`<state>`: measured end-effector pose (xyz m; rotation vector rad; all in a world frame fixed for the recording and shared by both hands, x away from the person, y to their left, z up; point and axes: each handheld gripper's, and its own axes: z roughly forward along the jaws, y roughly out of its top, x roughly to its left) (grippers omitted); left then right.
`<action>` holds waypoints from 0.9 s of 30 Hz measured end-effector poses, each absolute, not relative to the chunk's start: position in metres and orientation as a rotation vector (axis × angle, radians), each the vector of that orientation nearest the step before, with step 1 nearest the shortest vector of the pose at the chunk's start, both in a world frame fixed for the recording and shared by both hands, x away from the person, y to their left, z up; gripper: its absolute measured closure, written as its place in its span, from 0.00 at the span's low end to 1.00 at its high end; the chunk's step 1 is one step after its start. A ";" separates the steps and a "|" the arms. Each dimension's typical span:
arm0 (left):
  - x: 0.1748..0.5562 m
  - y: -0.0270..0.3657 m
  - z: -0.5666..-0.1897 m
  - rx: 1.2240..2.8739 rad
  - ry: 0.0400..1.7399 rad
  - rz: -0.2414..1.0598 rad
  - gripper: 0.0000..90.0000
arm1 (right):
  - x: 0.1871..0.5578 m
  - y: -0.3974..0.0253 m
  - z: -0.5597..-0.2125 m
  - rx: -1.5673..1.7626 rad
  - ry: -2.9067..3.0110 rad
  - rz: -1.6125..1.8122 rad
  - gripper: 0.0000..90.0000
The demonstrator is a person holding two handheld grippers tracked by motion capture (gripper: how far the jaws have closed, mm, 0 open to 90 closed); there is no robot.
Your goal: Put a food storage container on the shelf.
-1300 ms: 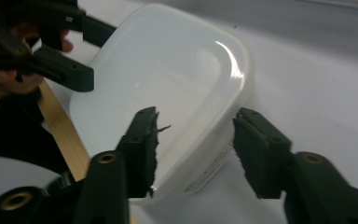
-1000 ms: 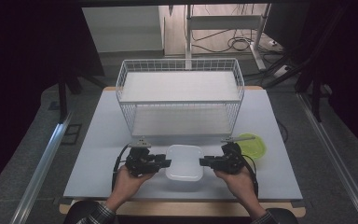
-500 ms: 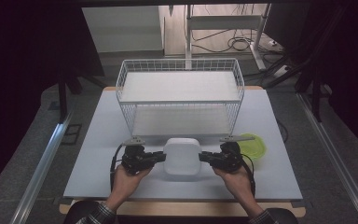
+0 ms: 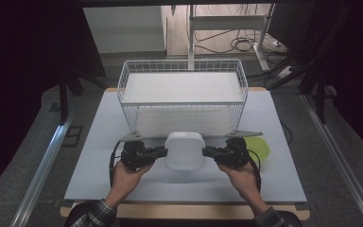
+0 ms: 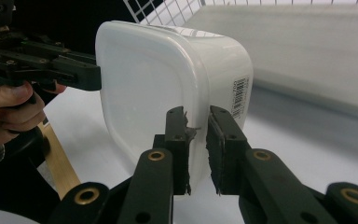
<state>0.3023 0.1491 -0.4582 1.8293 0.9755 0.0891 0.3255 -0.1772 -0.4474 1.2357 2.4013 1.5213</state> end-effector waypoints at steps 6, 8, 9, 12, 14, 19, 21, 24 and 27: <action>0.305 0.152 -0.441 1.820 0.960 0.121 0.89 | 0.331 -0.175 -0.432 1.212 2.387 1.545 0.87; 0.306 0.153 -0.433 1.816 0.953 0.134 0.89 | 0.333 -0.174 -0.426 1.196 2.380 1.556 0.87; 0.306 0.153 -0.429 1.817 0.949 0.145 0.89 | 0.334 -0.174 -0.423 1.189 2.378 1.558 0.87; 0.307 0.155 -0.416 1.811 0.934 0.172 0.89 | 0.337 -0.172 -0.411 1.174 2.368 1.572 0.87; 0.308 0.156 -0.408 1.804 0.922 0.184 0.89 | 0.339 -0.172 -0.403 1.159 2.362 1.581 0.87; 0.311 0.159 -0.390 1.789 0.907 0.215 0.89 | 0.342 -0.169 -0.385 1.124 2.344 1.588 0.87; 0.312 0.160 -0.385 1.782 0.904 0.221 0.89 | 0.344 -0.167 -0.379 1.112 2.338 1.590 0.87; 0.315 0.162 -0.378 1.773 0.901 0.227 0.89 | 0.347 -0.165 -0.369 1.104 2.328 1.594 0.87; 0.318 0.164 -0.371 1.763 0.899 0.229 0.89 | 0.351 -0.163 -0.363 1.091 2.322 1.596 0.87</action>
